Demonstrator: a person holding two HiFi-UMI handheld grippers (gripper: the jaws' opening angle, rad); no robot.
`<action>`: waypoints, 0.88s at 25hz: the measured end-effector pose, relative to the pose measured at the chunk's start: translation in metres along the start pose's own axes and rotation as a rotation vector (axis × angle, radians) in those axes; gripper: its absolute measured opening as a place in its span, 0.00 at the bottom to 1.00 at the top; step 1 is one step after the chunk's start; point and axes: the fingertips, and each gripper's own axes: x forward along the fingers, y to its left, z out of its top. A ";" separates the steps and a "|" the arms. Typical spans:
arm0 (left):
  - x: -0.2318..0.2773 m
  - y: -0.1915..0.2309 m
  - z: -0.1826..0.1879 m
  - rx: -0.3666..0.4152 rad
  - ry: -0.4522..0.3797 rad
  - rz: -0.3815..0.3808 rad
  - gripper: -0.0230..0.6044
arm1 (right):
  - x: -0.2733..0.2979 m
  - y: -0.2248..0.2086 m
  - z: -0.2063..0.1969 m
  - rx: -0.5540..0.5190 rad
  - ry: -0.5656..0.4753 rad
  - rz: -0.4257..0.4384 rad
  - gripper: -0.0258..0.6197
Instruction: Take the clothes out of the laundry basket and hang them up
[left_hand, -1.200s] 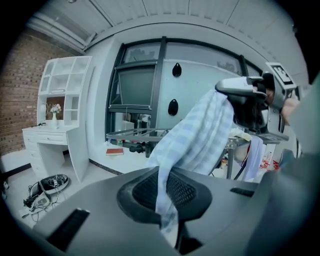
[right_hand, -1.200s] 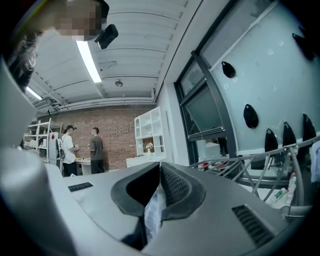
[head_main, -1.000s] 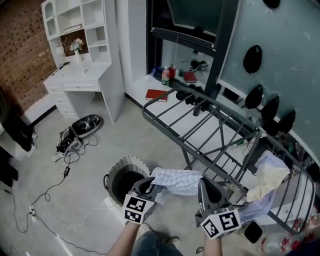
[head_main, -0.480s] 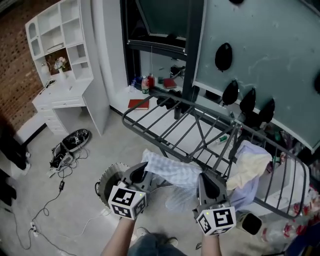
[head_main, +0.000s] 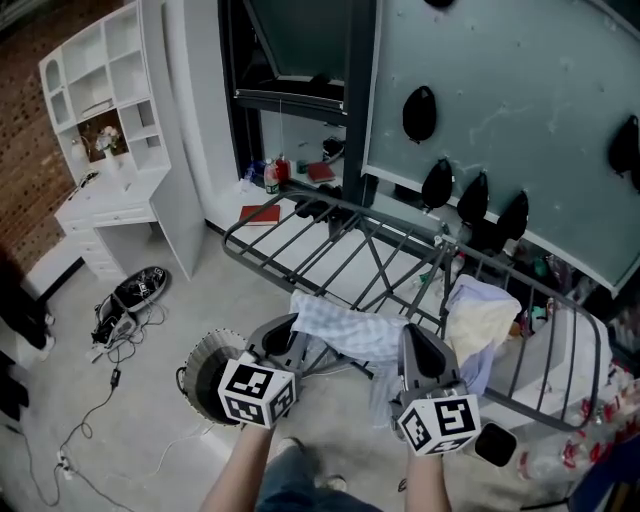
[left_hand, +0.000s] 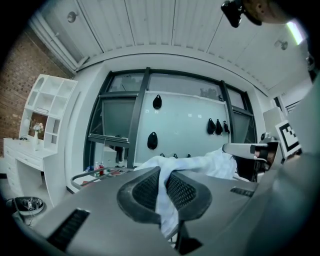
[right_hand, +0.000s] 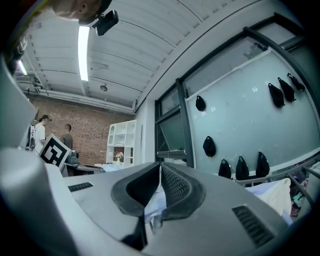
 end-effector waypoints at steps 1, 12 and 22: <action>0.005 -0.001 0.001 0.001 0.002 -0.006 0.09 | 0.002 -0.005 0.002 0.001 -0.003 -0.006 0.06; 0.134 0.016 -0.006 -0.011 0.022 -0.121 0.09 | 0.083 -0.084 -0.014 -0.005 0.014 -0.113 0.06; 0.292 0.047 -0.004 -0.036 0.066 -0.279 0.09 | 0.192 -0.174 -0.027 -0.008 0.061 -0.265 0.06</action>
